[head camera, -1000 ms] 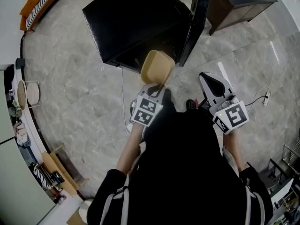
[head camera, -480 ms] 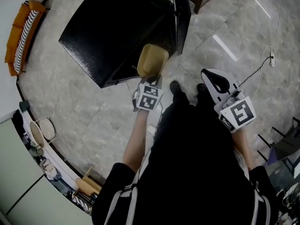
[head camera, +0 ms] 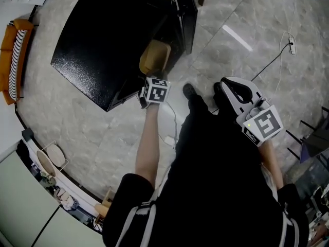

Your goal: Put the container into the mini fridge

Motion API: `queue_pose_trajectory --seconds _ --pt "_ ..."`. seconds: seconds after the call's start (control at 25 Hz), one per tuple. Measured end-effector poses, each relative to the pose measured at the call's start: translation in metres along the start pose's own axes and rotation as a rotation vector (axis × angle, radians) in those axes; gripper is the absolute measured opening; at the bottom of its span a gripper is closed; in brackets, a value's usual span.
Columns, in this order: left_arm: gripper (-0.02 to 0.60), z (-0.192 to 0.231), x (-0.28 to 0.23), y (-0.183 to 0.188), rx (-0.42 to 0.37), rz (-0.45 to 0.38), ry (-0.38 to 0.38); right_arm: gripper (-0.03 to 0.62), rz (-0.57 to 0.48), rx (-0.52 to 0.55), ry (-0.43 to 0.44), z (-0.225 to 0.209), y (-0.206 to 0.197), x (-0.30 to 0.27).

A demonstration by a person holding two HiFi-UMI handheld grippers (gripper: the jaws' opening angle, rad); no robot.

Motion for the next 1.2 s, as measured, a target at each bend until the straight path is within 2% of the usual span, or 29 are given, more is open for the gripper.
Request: queue_pose_trajectory --seconds 0.52,0.76,0.92,1.08,1.2 --pt "0.037 0.051 -0.078 -0.003 -0.013 0.102 0.087 0.018 0.053 -0.011 -0.039 -0.009 -0.004 0.005" --pt "0.037 0.068 -0.097 -0.012 -0.095 0.152 0.137 0.018 0.061 -0.017 -0.055 -0.009 -0.005 0.009" --pt "0.037 0.074 -0.105 -0.011 -0.103 0.167 0.146 0.018 0.071 -0.025 -0.066 -0.011 -0.008 0.014" --pt "0.038 0.097 -0.11 -0.003 -0.132 0.158 0.223 0.018 0.078 -0.035 -0.085 -0.013 -0.012 0.019" --pt "0.038 0.103 -0.116 -0.001 -0.149 0.159 0.241 0.018 0.08 -0.044 -0.099 -0.014 -0.016 0.024"
Point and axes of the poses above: the fingertips, and each gripper's own axes: x backward along the fingers, z to its left, y out of its top, the point moved 1 cm from there along x, backward along the fingers, and after that the axes turned 14 degrees about y, right-handed, at the moved point
